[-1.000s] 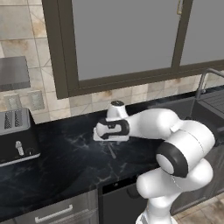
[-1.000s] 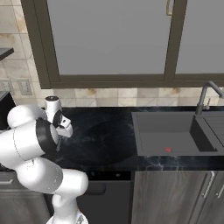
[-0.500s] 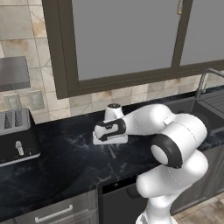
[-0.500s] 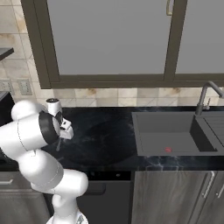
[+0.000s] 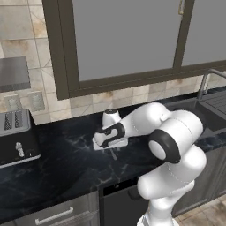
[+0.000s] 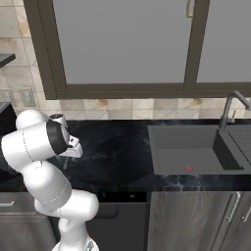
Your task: Take the fork and place it on the left side of the plate. Then take the spoon and place it on the right side of the plate. Make sure they're directly next to the plate.
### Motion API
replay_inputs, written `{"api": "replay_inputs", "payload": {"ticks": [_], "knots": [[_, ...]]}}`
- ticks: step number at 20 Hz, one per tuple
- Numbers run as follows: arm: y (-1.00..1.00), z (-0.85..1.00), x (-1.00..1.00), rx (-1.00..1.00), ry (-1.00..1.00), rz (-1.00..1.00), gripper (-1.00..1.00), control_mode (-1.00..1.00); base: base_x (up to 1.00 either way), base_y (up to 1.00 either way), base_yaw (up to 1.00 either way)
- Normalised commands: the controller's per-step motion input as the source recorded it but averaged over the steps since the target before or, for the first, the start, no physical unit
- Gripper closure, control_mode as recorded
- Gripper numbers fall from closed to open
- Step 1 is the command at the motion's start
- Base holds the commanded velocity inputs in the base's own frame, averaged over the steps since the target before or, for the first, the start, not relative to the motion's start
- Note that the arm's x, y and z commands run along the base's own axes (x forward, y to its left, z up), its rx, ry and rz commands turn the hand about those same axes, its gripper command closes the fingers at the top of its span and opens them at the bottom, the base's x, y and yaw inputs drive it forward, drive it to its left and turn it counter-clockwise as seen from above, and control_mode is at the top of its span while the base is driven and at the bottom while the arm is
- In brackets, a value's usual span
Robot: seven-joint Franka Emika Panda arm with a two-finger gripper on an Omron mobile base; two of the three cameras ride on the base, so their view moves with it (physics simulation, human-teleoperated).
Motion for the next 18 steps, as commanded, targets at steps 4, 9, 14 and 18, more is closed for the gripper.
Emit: {"api": "replay_inputs", "payload": {"ticks": [4,9,14,18], "knots": [[0.0,-0.16,0.15,-0.06,-0.01,0.04,-1.0,-1.0,0.0,0.0,0.0],[0.0,-0.08,0.31,-0.04,-0.03,0.03,-1.0,-1.0,0.0,0.0,0.0],[0.0,-0.15,0.21,0.0,-0.01,0.03,-1.0,-1.0,0.0,0.0,0.0],[-0.01,-0.35,0.0,0.0,0.0,0.0,-1.0,-1.0,0.0,0.0,0.0]]}}
